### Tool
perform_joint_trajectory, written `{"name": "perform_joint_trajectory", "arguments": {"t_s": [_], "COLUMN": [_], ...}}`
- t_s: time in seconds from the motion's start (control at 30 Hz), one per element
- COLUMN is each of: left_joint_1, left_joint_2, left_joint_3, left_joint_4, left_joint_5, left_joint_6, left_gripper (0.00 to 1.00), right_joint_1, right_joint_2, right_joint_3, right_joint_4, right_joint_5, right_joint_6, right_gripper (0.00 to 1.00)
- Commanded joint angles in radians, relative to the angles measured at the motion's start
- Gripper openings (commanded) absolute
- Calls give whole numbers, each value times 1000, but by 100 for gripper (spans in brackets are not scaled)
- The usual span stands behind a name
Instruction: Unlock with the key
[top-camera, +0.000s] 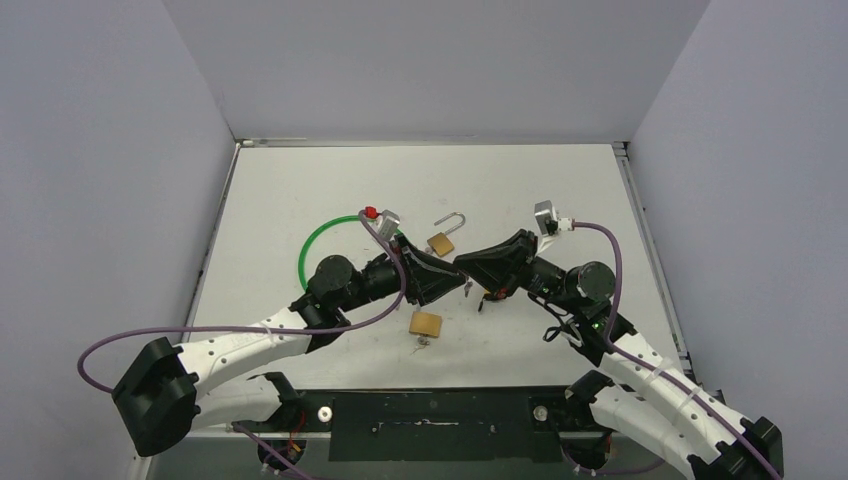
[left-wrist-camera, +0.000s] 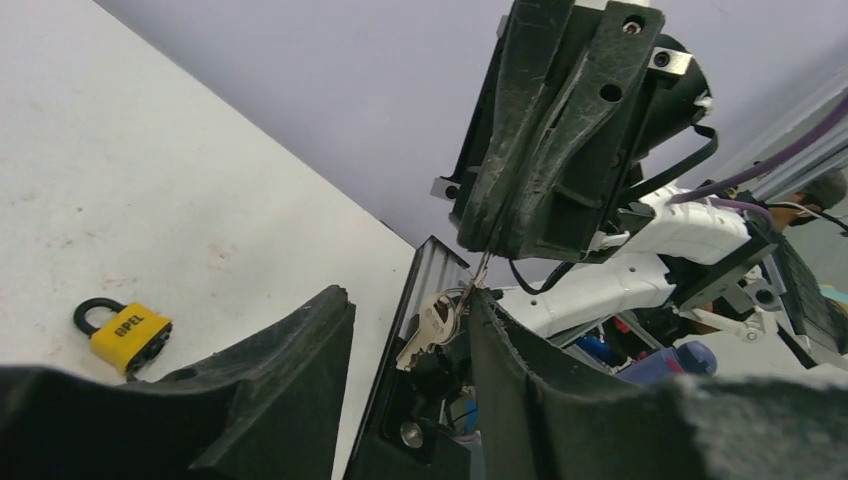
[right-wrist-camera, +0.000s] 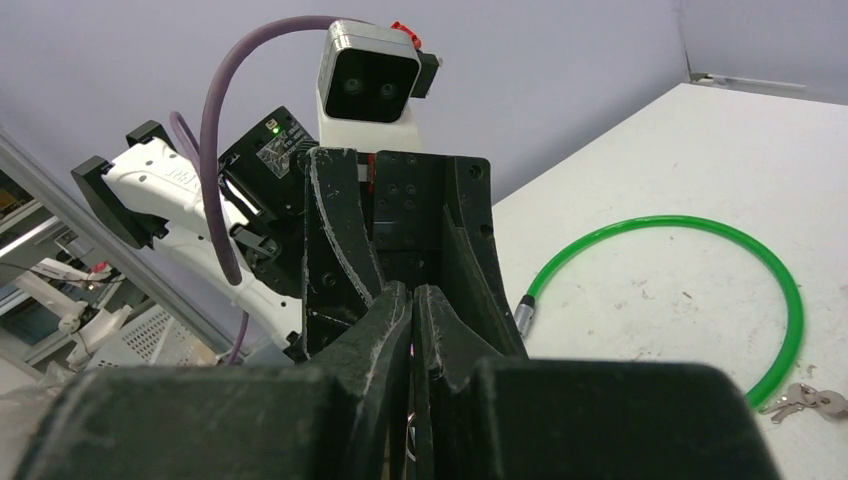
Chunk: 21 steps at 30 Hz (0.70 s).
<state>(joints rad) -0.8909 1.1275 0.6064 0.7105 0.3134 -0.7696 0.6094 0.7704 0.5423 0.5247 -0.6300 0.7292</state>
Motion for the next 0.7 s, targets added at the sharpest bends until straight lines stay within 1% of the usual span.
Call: {"name": "perform_joint_trajectory", "arguments": {"t_s": [0.0, 0.03, 0.3, 0.37, 0.4, 0.43, 0.5, 0.53, 0.6, 0.67], "left_joint_1": [-1, 0, -1, -1, 0, 0, 0, 0, 1, 1], "left_joint_2": [8, 5, -15, -24, -29, -38, -62, -72, -89, -94], "left_joint_3": [31, 29, 9, 2, -1, -4, -16, -25, -39, -43], "left_joint_4": [136, 136, 161, 165, 159, 145, 103, 101, 109, 113], "left_joint_5": [68, 69, 67, 67, 62, 47, -7, -25, -35, -32], "left_joint_6": [-30, -30, -30, -25, -20, -12, -5, -3, 1, 1], "left_gripper": [37, 35, 25, 25, 27, 35, 53, 58, 63, 65], "right_joint_1": [39, 43, 60, 61, 61, 61, 61, 61, 62, 62], "right_joint_2": [4, 3, 13, 12, 11, 9, 7, 7, 7, 11], "right_joint_3": [45, 45, 40, 37, 36, 35, 36, 36, 37, 38], "right_joint_4": [96, 96, 91, 92, 91, 91, 87, 86, 82, 83], "right_joint_5": [-1, 2, 12, 14, 16, 19, 23, 25, 26, 26], "right_joint_6": [14, 14, 14, 14, 14, 13, 12, 13, 14, 17], "right_gripper": [0, 0, 0, 0, 0, 0, 0, 0, 0, 0]}}
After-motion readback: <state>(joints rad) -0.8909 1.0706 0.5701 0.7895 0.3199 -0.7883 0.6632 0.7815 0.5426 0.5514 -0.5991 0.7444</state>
